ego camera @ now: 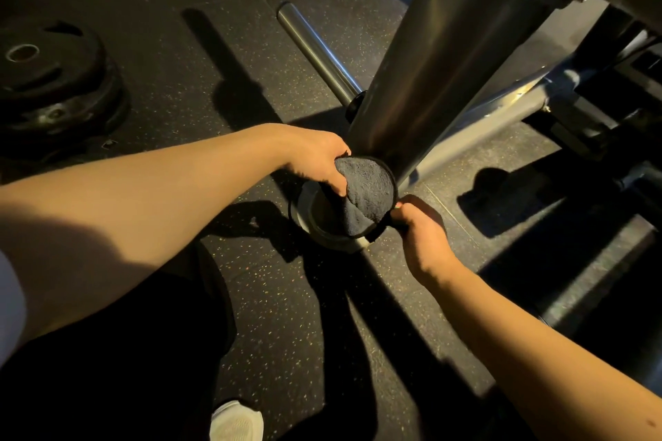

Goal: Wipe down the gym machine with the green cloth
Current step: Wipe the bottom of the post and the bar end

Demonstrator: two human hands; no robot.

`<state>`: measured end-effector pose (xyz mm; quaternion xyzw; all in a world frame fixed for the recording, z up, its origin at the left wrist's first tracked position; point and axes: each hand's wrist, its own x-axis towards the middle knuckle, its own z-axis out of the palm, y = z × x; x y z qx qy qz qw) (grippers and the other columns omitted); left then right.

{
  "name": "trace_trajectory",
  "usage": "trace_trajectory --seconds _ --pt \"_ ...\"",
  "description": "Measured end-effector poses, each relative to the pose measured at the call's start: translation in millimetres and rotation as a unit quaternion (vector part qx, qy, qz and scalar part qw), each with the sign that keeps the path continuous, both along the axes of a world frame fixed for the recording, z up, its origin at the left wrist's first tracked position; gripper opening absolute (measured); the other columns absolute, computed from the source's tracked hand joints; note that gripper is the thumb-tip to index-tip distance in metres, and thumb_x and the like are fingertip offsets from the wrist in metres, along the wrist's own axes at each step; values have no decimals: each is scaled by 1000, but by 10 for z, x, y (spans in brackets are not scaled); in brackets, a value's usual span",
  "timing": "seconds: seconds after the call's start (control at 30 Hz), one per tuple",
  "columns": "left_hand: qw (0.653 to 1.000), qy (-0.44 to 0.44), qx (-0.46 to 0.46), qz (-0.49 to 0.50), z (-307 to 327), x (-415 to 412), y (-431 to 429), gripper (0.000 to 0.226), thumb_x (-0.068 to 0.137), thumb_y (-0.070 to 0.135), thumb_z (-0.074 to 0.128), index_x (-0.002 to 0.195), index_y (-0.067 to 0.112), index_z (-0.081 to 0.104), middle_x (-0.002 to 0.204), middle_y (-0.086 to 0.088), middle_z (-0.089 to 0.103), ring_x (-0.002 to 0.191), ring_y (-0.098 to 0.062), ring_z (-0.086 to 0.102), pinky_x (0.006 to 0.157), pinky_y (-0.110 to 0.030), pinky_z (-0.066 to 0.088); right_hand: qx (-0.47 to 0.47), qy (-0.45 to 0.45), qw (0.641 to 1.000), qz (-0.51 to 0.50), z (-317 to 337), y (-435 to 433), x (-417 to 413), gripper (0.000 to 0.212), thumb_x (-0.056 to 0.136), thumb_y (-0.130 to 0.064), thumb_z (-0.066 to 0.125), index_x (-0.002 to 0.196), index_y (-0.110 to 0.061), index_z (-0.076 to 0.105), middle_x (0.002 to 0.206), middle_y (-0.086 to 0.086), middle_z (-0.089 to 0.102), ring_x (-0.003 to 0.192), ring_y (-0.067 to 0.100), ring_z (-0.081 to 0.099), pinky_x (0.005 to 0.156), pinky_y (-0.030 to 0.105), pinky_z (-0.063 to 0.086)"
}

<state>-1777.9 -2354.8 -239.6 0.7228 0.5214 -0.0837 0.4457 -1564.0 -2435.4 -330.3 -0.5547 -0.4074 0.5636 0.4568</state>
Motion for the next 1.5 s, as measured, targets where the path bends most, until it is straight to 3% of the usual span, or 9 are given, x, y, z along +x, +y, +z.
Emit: trace_trajectory --seconds 0.13,0.3,0.57,0.8,0.87,0.93,1.07,1.17,1.5 --pt "999 -24 -10 34 -41 25 -9 23 88 42 77 100 24 70 96 6 76 92 -11 72 90 -32 55 16 -132 991 29 9 4 76 10 83 -14 58 78 -11 66 78 0 65 82 21 58 76 30 48" --pt "998 -38 2 40 -16 133 -28 25 88 44 76 99 22 74 83 11 77 67 1 69 70 -24 48 20 -41 992 121 48 -37 -26 31 91 -5 62 115 -22 73 114 -2 75 110 13 69 96 25 54" --pt "998 54 -21 -18 9 52 -31 31 85 42 75 105 21 65 104 -2 71 98 -21 69 98 -45 54 16 -231 973 -12 17 18 59 8 98 -25 63 100 -25 71 96 -8 73 91 6 67 83 29 52" --pt "995 95 14 -23 -5 59 -47 26 89 32 75 100 15 59 97 -5 67 89 -22 66 86 -41 54 13 -265 964 1 145 38 101 12 104 -28 48 111 -21 55 99 8 67 90 21 62 73 33 49" --pt "996 85 16 -10 -44 46 -31 21 90 24 74 103 15 61 100 -11 70 90 -26 68 87 -43 56 -26 -210 977 -16 137 53 72 14 102 -30 54 108 -18 60 101 10 70 95 27 66 80 38 52" --pt "998 53 21 15 -66 18 -29 16 90 21 73 100 15 62 100 -13 70 89 -27 68 88 -44 56 -123 12 992 -12 99 69 76 34 94 -35 63 114 -8 64 113 14 72 109 35 67 91 42 52" --pt "996 -36 27 77 -75 -4 -29 13 93 23 71 101 16 64 99 -7 72 94 -23 71 85 -41 58 -250 297 917 87 27 -21 174 47 96 -17 58 140 -1 53 142 21 59 131 38 56 111 55 44" --pt "992 -79 17 96 -61 23 -60 17 94 27 73 104 18 64 99 -2 73 96 -19 71 86 -37 57 -260 289 912 131 -9 -61 139 41 88 3 57 128 6 60 135 25 62 123 36 61 106 47 50" --pt "970 -183 -146 70 -7 85 -111 63 89 -3 71 143 19 46 123 -7 70 117 -19 67 104 -39 52 -273 256 924 79 14 -33 -6 22 81 -7 61 101 -9 71 91 4 74 86 17 68 89 32 50"
